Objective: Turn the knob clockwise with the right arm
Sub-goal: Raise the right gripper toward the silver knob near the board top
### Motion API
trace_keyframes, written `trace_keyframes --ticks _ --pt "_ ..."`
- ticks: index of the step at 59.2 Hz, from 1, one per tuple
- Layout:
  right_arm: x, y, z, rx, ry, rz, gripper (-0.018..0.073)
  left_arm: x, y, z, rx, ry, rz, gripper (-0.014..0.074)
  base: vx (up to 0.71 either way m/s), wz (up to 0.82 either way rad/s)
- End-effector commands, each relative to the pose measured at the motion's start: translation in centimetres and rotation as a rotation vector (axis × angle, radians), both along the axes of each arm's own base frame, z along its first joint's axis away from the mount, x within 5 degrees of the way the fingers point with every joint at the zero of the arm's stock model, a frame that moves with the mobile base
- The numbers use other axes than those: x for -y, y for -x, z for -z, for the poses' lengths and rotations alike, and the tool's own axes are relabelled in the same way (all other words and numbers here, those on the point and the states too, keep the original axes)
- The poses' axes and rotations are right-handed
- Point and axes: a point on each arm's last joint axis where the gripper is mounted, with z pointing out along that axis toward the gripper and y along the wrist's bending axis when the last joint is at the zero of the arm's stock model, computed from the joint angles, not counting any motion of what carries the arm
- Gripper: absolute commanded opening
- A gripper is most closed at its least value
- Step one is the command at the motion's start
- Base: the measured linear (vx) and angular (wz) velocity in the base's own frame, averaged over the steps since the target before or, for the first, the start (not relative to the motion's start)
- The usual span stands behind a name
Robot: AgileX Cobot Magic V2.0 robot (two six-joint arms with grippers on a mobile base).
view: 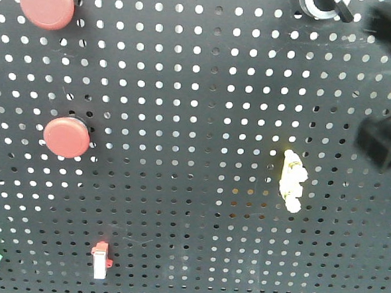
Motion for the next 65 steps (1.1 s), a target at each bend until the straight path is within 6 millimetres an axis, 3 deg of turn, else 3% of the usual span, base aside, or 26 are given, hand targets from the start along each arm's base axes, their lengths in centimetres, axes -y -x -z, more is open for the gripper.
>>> trace_keyframes --ticks 1,21,43,53,65 --pt "-0.6 0.6 -1.0 0.078 0.041 -0.070 -0.0005 0.1 -0.1 -0.1 0.053 0.009 0.005 -0.0006 0.00 0.00" --pt "-3.4 0.2 0.0 0.078 0.119 -0.227 -0.0005 0.1 -0.1 -0.1 0.053 0.009 0.005 -0.0006 0.00 0.00" --pt "-4.0 -0.4 0.3 0.128 0.187 -0.189 -0.0005 0.1 -0.1 -0.1 0.053 0.009 0.005 -0.0006 0.00 0.00" --pt "-4.0 -0.2 -0.1 0.118 0.091 -0.226 -0.0005 0.1 -0.1 -0.1 0.053 0.009 0.005 -0.0006 0.00 0.00" --pt "-4.6 0.4 -0.2 0.001 -0.082 -0.395 -0.0005 0.1 -0.1 -0.1 0.053 0.009 0.005 -0.0006 0.00 0.00"
